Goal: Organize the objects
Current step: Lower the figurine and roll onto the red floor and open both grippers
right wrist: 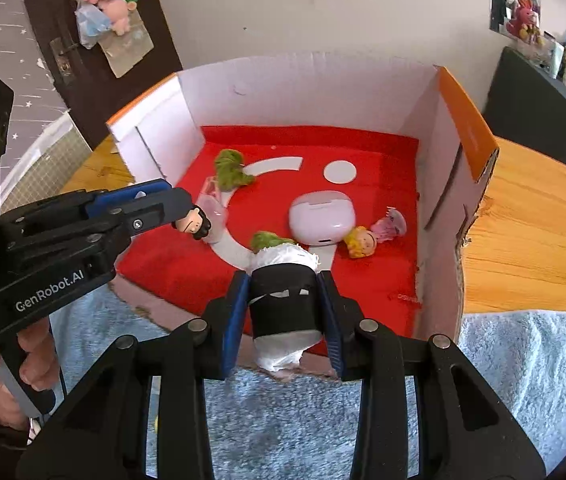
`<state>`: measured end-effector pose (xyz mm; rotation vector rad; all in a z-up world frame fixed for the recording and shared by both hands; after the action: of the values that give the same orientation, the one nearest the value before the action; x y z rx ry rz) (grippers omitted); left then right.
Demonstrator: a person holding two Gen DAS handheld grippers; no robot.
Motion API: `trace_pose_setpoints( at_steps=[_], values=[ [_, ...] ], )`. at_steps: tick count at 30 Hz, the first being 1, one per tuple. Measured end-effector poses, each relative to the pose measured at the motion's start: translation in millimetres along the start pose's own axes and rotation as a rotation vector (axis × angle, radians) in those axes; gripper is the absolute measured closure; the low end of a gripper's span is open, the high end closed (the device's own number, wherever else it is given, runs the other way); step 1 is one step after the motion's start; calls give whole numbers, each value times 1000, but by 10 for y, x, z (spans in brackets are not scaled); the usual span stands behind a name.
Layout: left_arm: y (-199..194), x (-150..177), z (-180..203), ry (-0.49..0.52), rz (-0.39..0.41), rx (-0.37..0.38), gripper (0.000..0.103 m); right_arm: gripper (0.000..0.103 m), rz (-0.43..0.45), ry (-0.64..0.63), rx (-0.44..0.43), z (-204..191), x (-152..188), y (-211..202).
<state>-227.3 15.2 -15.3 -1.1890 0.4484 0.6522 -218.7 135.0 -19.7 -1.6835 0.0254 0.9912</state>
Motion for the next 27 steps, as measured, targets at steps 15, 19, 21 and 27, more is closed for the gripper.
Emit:
trace_pose_setpoints(
  at_steps=[15,19,21,27],
  values=[
    [170,214,-247,-40,-78,-17,81,70,-64,2,-3,12,54,244],
    [183,243,-263,-41,-85,-21,81,70,-66,5,0,24,49,263],
    [210,261,-272,-40,-94,-29,81,70,-67,7,0,33,48,269],
    [299,277,-317,-58,-118,-29,81,70,-70,14,-2,76,45,299]
  ],
)
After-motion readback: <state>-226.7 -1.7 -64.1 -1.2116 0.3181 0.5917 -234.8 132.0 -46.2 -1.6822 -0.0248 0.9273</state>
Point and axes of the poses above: each gripper's, at about its wrist camera, not at the fingertips, and y roughly the way its jaws point, z to its right, x to its underside, the point moved 6 cm from there along y, roughly the way its jaws point, and after that the axes turned 13 degrees about -y, right-handed, at the moved point
